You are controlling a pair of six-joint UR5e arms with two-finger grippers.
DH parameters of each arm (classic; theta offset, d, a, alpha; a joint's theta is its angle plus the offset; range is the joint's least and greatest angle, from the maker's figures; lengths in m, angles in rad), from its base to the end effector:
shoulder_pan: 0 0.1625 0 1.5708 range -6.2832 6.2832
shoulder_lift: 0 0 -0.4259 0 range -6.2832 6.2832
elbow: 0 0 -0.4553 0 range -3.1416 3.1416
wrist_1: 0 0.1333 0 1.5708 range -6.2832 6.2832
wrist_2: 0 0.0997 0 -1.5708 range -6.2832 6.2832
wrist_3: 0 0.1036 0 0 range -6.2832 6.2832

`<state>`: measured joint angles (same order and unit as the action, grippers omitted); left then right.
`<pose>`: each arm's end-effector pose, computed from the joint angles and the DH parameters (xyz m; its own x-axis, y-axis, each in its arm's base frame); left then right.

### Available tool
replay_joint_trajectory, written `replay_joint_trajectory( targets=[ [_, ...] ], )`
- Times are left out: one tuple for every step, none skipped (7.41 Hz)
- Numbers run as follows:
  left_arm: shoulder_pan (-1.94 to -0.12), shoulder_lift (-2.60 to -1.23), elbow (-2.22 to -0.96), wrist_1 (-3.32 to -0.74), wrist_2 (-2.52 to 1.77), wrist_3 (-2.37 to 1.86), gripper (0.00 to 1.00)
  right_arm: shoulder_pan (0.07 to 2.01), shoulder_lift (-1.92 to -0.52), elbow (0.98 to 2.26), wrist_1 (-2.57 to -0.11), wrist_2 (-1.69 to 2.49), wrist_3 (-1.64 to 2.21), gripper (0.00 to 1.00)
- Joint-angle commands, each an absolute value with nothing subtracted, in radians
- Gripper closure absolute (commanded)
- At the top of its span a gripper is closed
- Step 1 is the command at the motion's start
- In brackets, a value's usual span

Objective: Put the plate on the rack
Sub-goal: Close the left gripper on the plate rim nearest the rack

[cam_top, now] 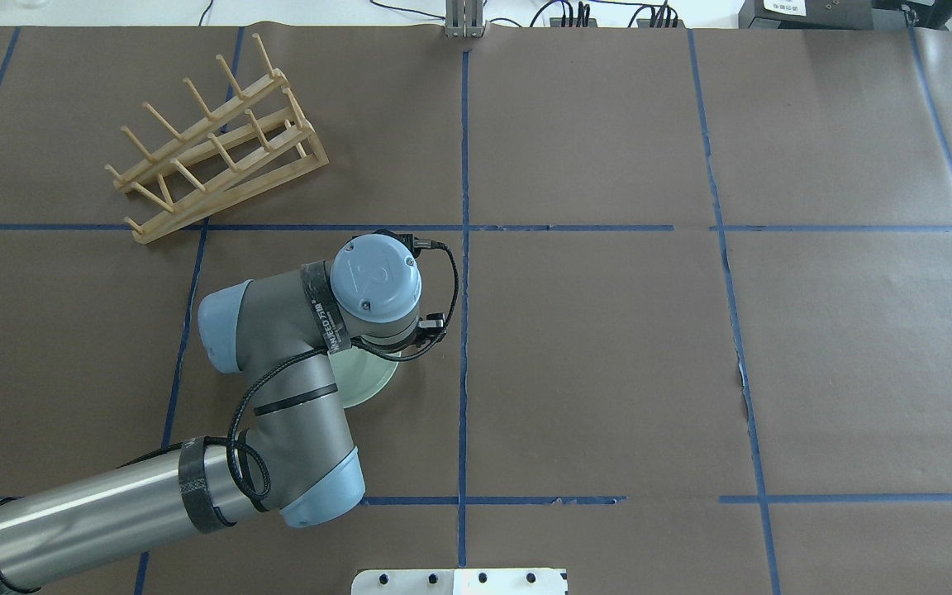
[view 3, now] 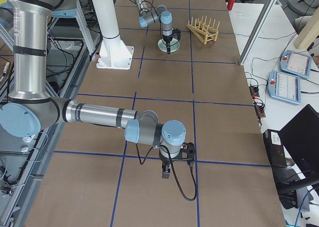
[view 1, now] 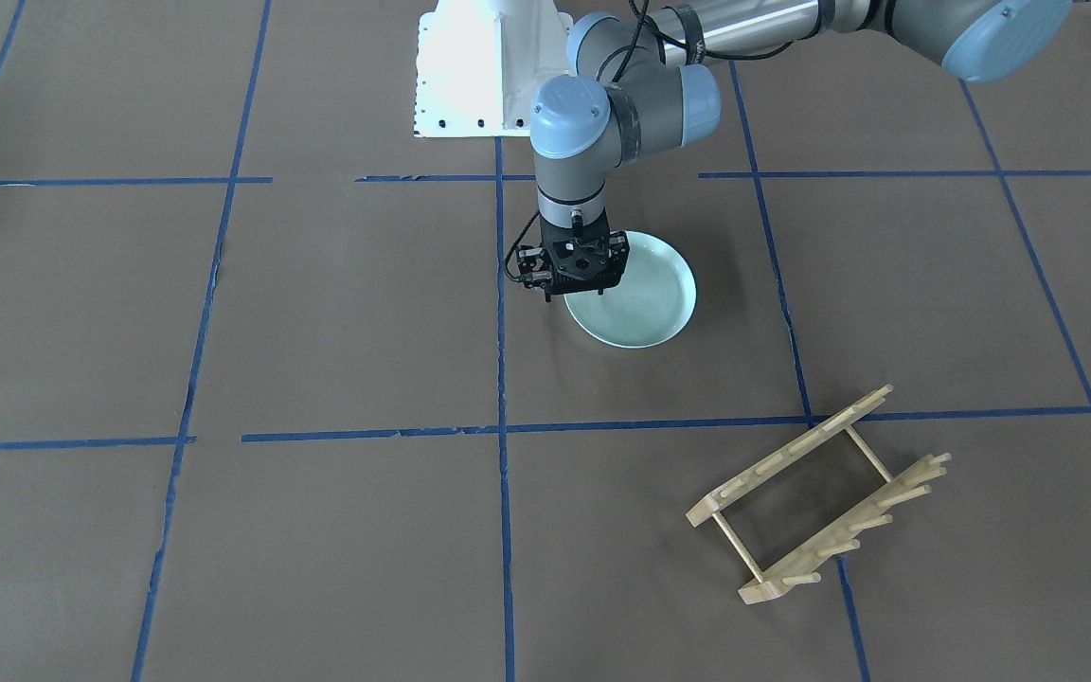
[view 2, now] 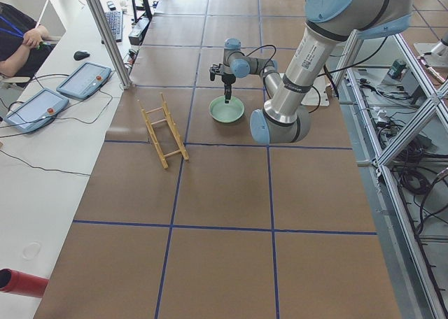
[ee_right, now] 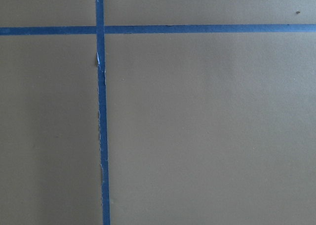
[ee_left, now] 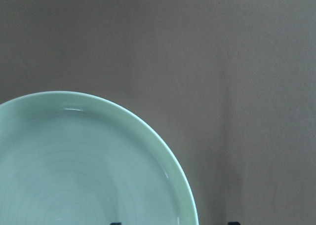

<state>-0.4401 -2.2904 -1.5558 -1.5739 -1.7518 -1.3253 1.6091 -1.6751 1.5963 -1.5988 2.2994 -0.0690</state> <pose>0.6474 -0.4316 0.2005 0.7430 -0.0856 -0.6638 0.1367 0.9903 0.0253 0.0834 -0.4976 0.7094 0.7437 0.0308 0.6678 0.0132 0.9981 -0.0607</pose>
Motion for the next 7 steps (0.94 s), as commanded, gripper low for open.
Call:
replay_joint_trajectory(
  targets=[
    [-0.439, -2.292, -1.560, -1.574, -1.752, -1.324, 0.58, 1.609, -1.675, 1.597, -1.598, 2.299, -0.069, 0.00],
    [-0.439, -2.292, -1.563, -1.574, -1.753, -1.324, 0.85, 1.609, -1.675, 1.597, -1.598, 2.299, -0.069, 0.00],
    [-0.439, -2.292, -1.565, -1.574, -1.753, -1.324, 1.00, 1.609, -1.675, 1.597, -1.598, 2.299, -0.071, 0.00],
    [-0.439, -2.292, -1.565, -1.574, -1.753, -1.319, 1.00, 1.609, -1.675, 1.597, -1.598, 2.299, -0.071, 0.00],
    [-0.439, -2.293, -1.568, -1.572, -1.756, -1.318, 1.00, 1.609, -1.675, 1.597, -1.598, 2.299, -0.069, 0.00],
    [-0.442, -2.290, -1.604, -1.556, -1.758, -1.315, 1.00, 1.609, -1.675, 1.597, -1.600, 2.299, -0.069, 0.00],
    [-0.458, -2.290, -1.658, -1.476, -1.758, -1.306, 1.00, 1.609, -1.675, 1.597, -1.598, 2.299, -0.069, 0.00]
  ],
)
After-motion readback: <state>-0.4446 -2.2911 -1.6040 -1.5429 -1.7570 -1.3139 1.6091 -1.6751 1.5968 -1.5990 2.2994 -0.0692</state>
